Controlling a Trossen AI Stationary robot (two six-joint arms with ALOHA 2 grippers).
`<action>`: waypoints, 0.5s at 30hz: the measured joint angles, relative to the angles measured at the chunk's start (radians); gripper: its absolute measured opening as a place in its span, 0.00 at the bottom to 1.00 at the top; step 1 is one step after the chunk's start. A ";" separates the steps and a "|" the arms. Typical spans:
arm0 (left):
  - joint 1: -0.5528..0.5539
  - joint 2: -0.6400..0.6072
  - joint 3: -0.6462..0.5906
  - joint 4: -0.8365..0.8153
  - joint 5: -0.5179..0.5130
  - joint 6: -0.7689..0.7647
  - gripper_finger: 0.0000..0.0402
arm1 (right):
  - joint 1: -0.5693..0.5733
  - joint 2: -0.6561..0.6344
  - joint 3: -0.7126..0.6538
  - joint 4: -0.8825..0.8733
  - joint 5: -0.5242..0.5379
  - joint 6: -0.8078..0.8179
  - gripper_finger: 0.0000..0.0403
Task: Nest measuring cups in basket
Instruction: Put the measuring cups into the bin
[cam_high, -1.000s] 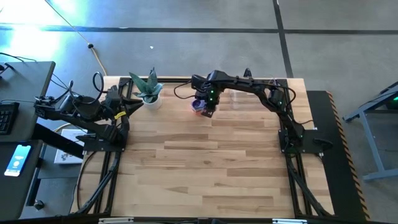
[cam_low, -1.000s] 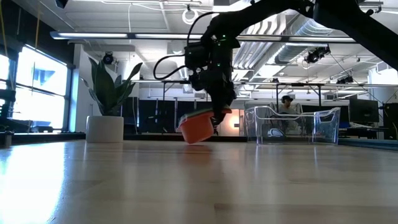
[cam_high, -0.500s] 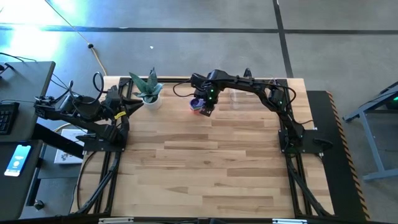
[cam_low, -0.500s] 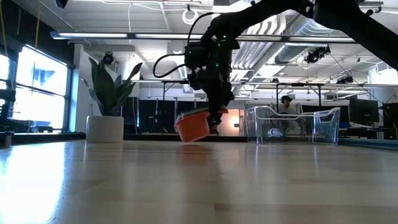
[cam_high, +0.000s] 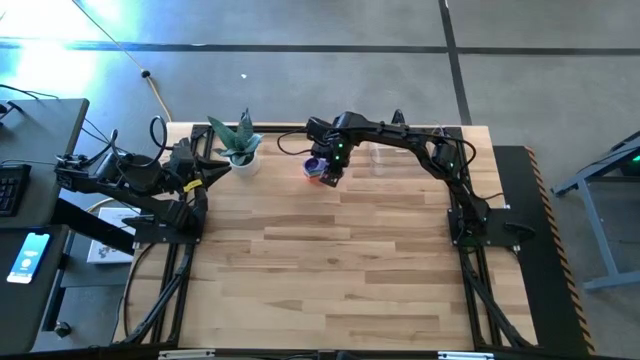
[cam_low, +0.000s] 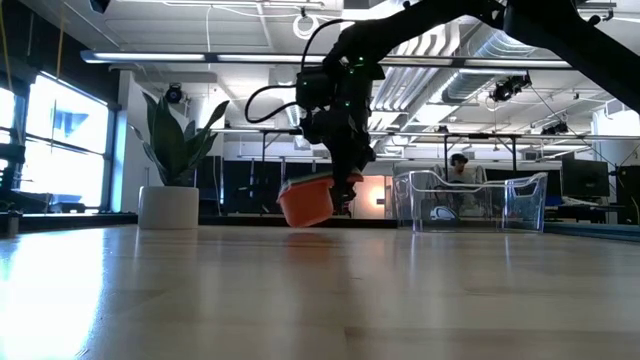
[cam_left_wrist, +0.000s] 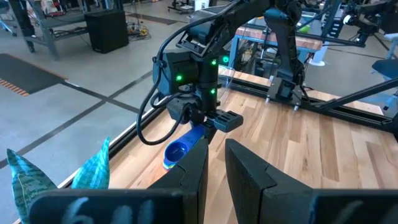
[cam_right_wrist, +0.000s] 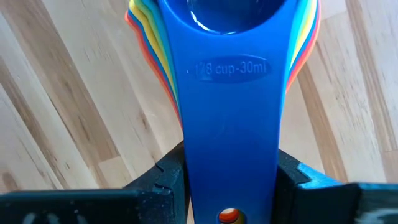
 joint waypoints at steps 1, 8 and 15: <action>0.000 0.000 0.000 0.000 0.000 0.000 0.12 | 0.000 0.000 0.000 0.000 0.000 0.001 0.31; 0.000 0.000 0.000 0.000 0.000 0.000 0.12 | 0.000 0.000 0.000 0.014 -0.002 0.002 0.31; 0.000 0.000 0.000 0.000 0.000 0.000 0.12 | 0.000 0.000 0.000 -0.011 -0.012 -0.005 0.31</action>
